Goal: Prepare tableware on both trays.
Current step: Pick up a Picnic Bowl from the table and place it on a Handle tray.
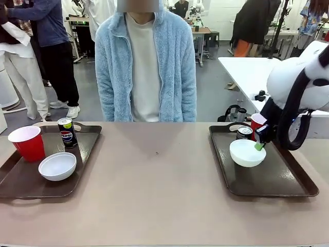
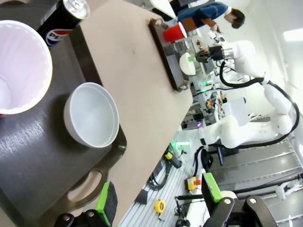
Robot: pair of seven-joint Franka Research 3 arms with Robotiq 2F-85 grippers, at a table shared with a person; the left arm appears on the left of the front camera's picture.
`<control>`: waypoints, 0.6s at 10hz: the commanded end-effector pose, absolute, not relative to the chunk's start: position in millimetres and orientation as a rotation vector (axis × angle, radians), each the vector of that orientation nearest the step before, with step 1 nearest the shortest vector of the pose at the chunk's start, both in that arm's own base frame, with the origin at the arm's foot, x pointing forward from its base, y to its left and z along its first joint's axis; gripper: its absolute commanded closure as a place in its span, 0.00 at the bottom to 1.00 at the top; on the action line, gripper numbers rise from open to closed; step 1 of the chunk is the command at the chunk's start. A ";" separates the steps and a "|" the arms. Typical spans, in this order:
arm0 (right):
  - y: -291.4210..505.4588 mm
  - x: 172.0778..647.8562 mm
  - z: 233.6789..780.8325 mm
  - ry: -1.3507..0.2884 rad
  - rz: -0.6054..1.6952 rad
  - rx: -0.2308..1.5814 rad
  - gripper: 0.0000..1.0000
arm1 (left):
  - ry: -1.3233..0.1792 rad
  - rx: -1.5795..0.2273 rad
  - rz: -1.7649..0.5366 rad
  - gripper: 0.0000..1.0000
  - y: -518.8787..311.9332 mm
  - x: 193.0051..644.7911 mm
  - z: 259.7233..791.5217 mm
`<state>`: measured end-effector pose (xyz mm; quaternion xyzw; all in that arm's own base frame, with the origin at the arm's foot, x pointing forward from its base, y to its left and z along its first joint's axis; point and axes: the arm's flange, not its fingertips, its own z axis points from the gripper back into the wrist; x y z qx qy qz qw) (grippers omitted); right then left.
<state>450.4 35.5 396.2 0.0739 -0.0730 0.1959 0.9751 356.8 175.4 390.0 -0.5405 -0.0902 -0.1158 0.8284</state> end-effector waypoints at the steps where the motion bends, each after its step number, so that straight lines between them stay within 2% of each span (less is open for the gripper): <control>1: 46.5 470.3 366.7 -0.121 0.462 0.105 1.00 | -0.191 -1.147 -0.223 0.06 175.0 357.2 393.8; 3: 53.2 476.2 352.7 -0.010 0.520 0.054 1.00 | -0.191 -1.147 -0.223 0.06 175.0 357.2 393.8; 4: 53.4 479.3 355.0 -0.008 0.531 0.053 0.82 | -0.191 -1.147 -0.223 0.06 175.0 357.2 393.8; 5: 57.5 479.2 359.6 -0.009 0.543 0.060 0.36 | -0.191 -1.147 -0.223 0.06 175.0 357.2 393.8; 6: 65.1 475.9 371.4 -0.015 0.560 0.049 0.37 | -0.191 -1.147 -0.223 0.06 175.0 357.2 393.8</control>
